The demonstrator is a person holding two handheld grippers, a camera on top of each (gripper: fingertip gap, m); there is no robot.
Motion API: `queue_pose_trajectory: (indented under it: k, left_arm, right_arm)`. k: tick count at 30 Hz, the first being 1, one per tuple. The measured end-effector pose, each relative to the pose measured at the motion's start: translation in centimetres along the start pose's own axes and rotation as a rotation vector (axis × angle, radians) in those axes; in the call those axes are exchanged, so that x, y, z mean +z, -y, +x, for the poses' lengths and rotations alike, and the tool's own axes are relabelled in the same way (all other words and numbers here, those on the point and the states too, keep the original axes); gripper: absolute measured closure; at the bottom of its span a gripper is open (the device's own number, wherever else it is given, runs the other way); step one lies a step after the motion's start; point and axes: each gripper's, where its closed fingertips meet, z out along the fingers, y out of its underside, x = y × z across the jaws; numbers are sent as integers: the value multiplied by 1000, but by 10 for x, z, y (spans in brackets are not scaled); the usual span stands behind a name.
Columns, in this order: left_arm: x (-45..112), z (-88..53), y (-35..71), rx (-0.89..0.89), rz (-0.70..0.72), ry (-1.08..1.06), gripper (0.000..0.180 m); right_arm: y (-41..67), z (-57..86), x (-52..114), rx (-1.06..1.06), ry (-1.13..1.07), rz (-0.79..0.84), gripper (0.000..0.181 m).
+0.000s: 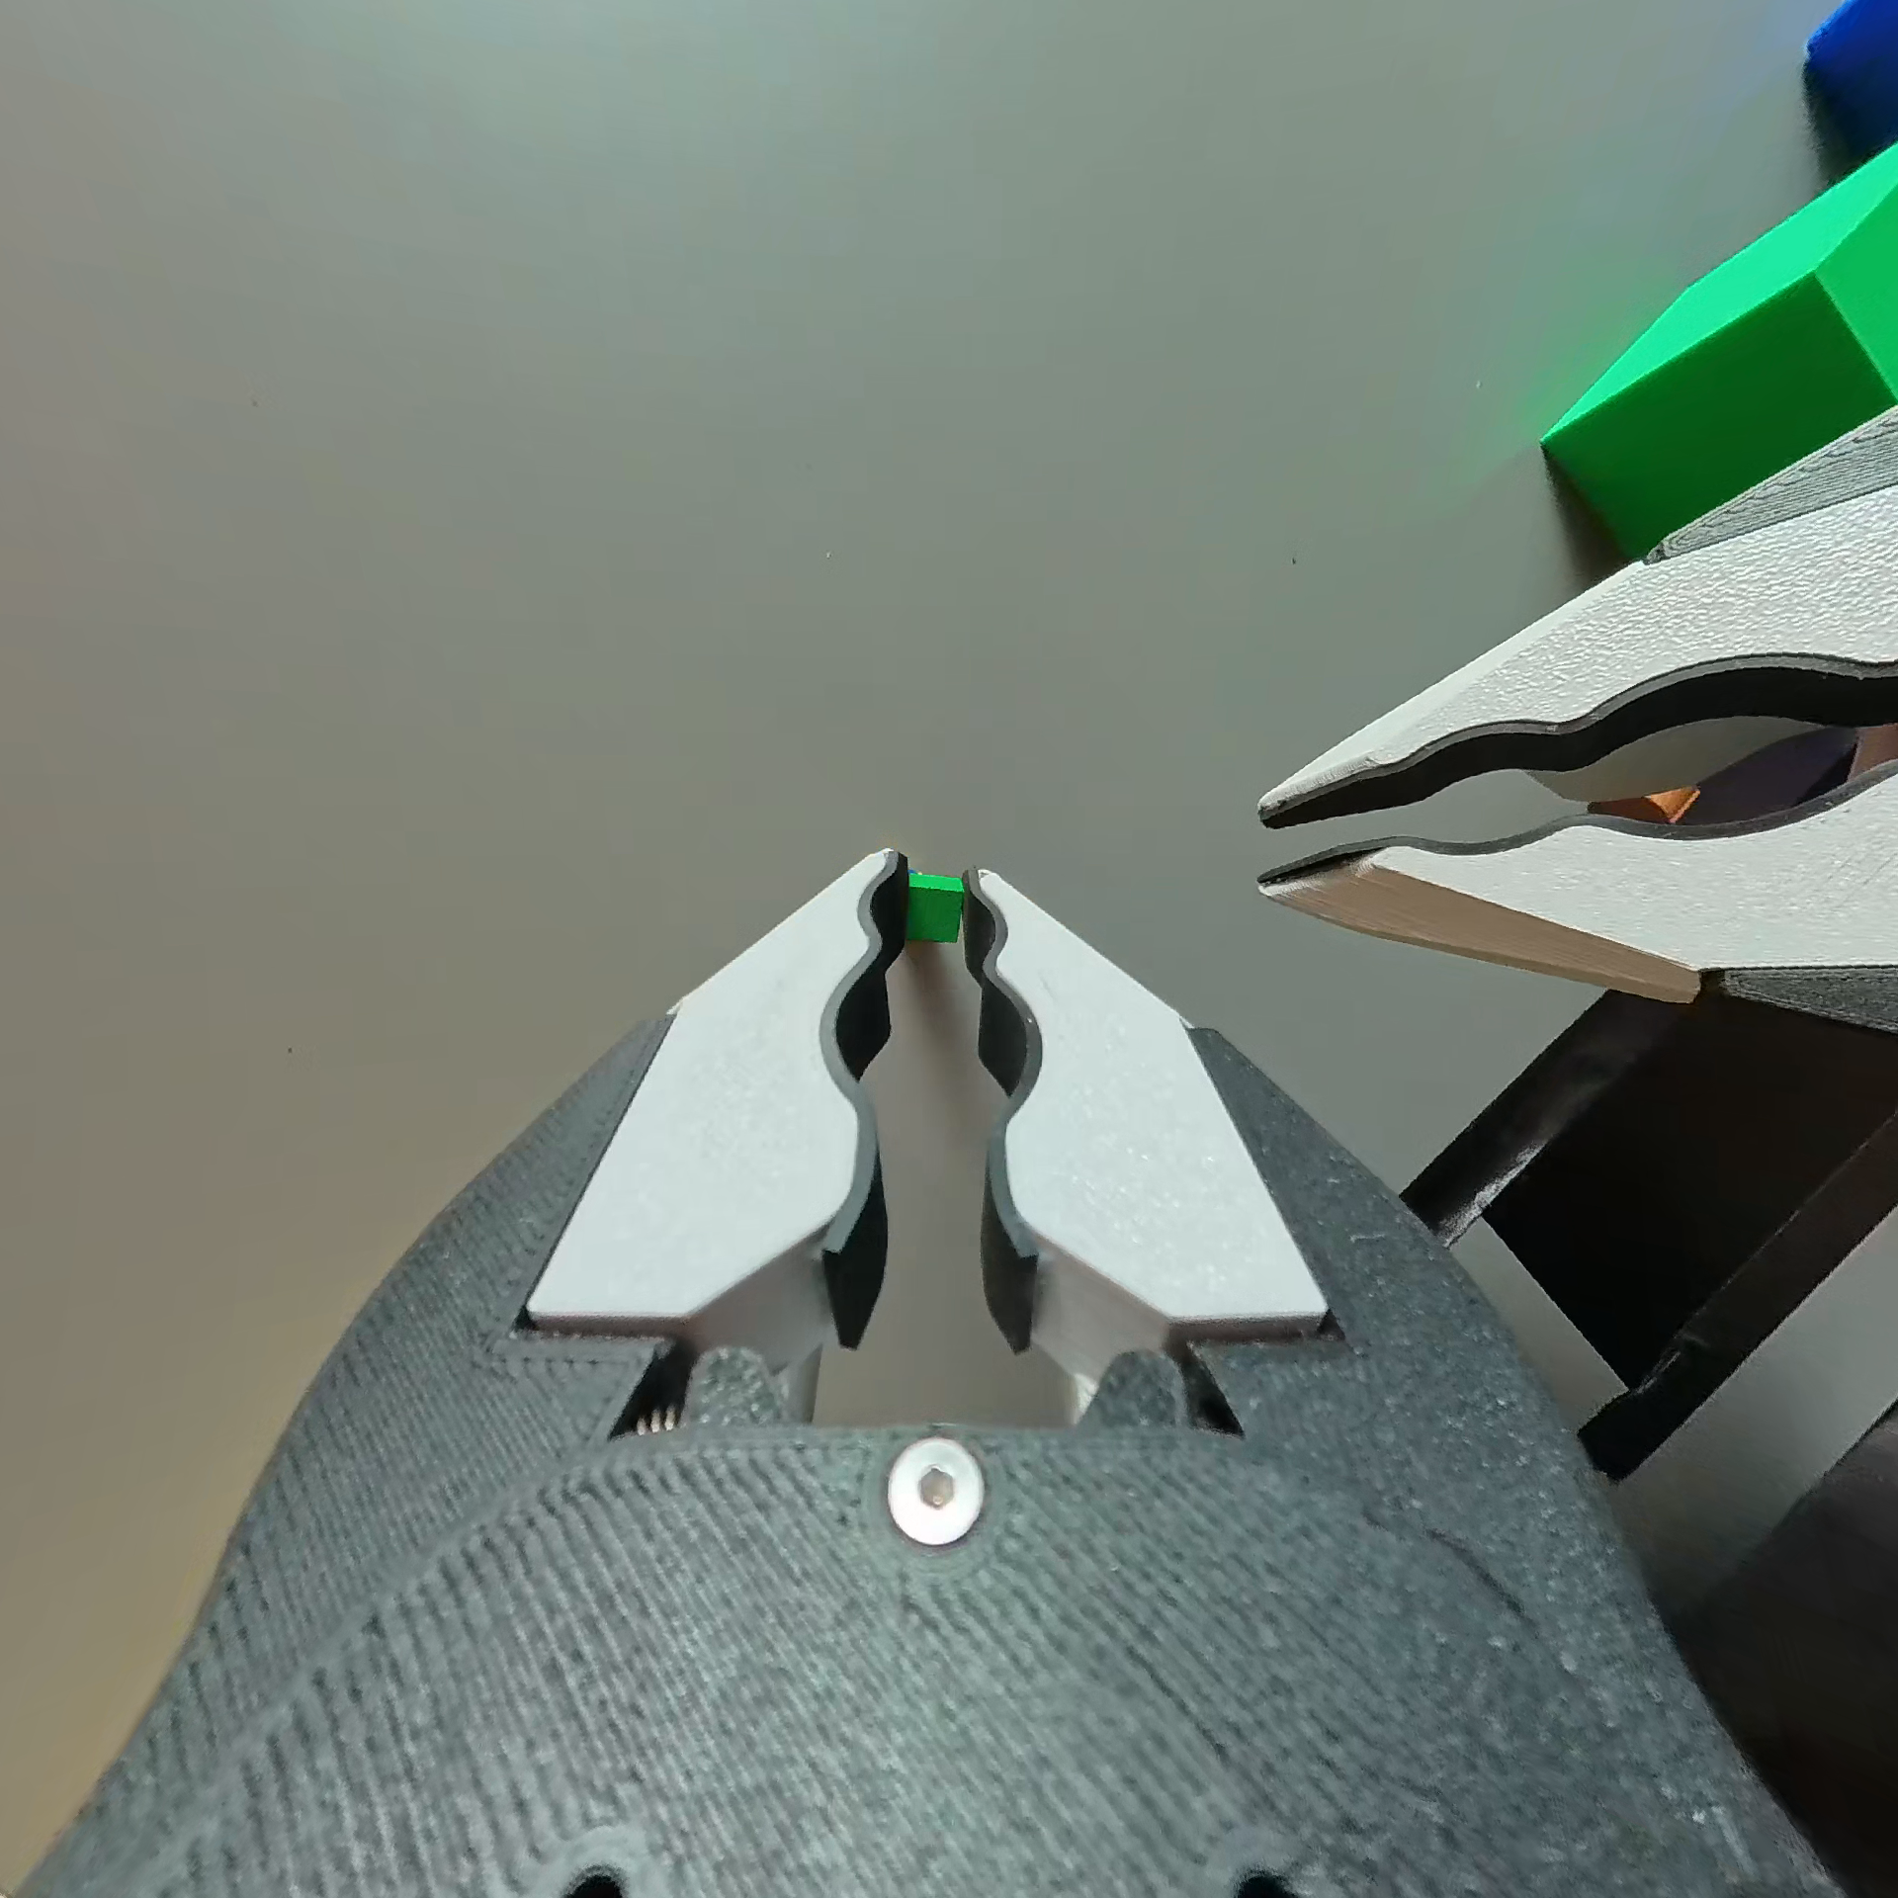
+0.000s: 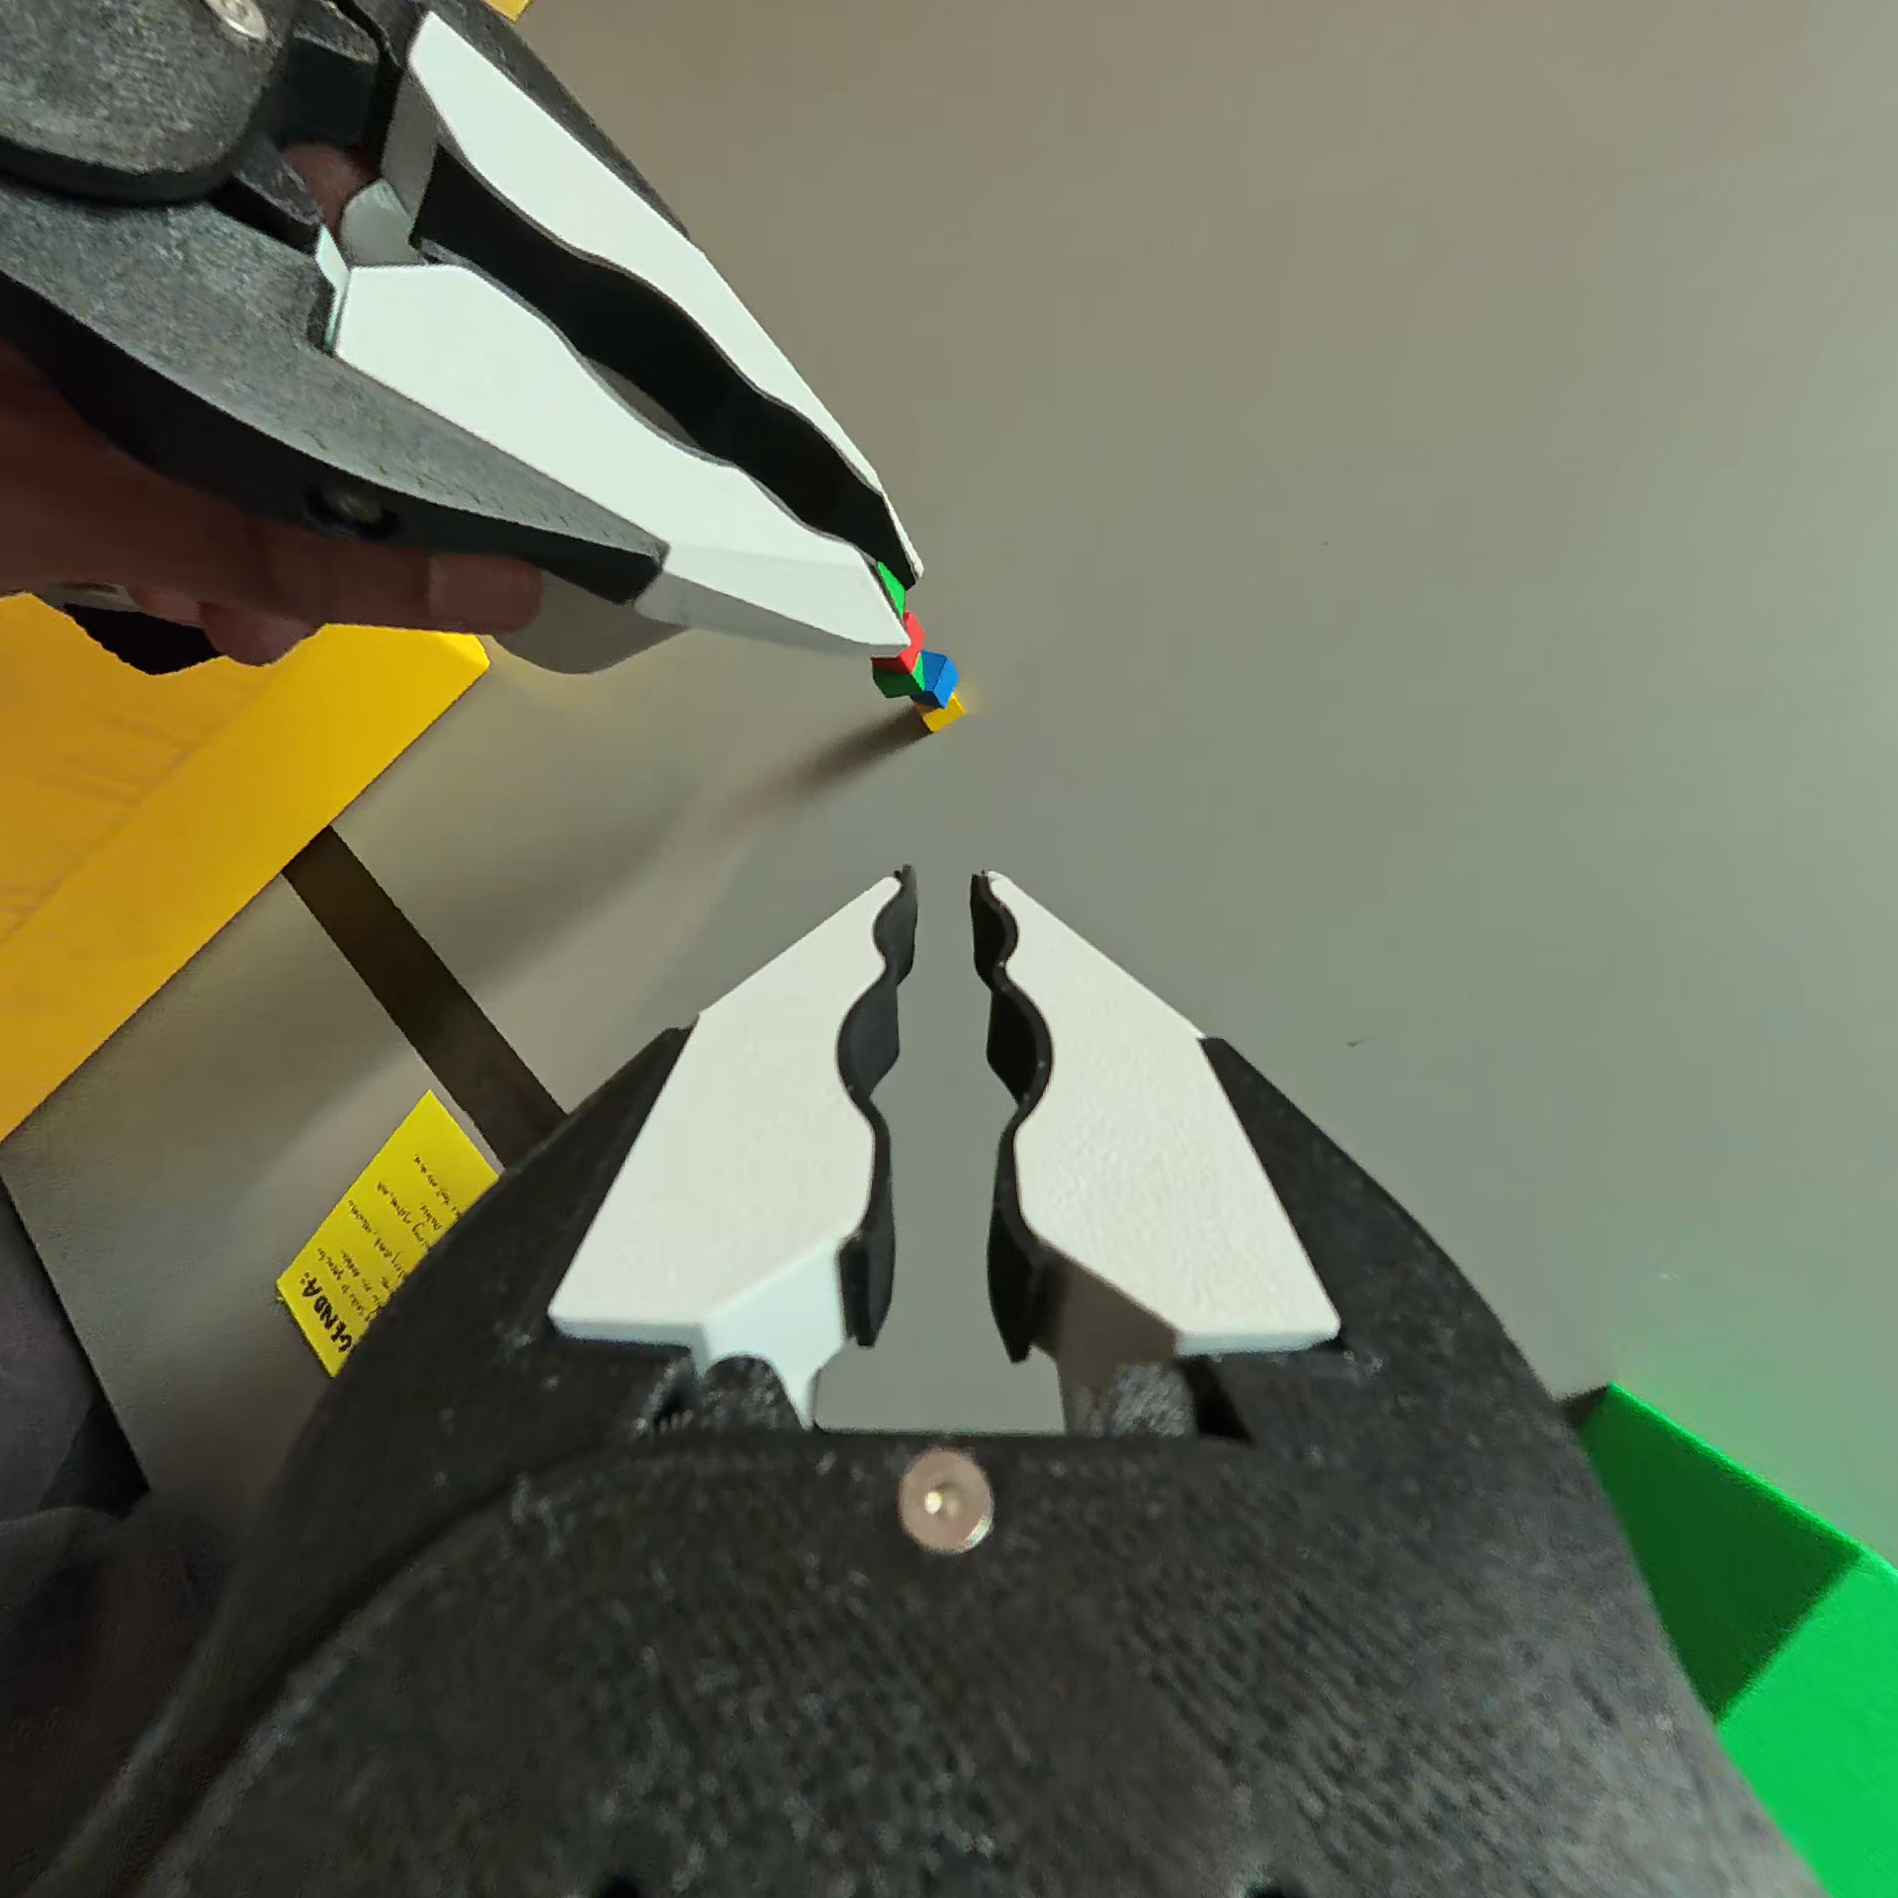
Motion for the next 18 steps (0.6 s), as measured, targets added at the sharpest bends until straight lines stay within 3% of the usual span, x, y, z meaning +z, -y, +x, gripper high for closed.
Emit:
queue_pose_trajectory:
  k: [12,18]
  left_arm:
    - [-20,0,1,-29,18,-22,164]
    - [-70,-9,-4,-127,115,16,165]
  right_arm:
    - [3,-1,6,-10,20,6,170]
    - [-2,-19,35,-223,61,-68,176]
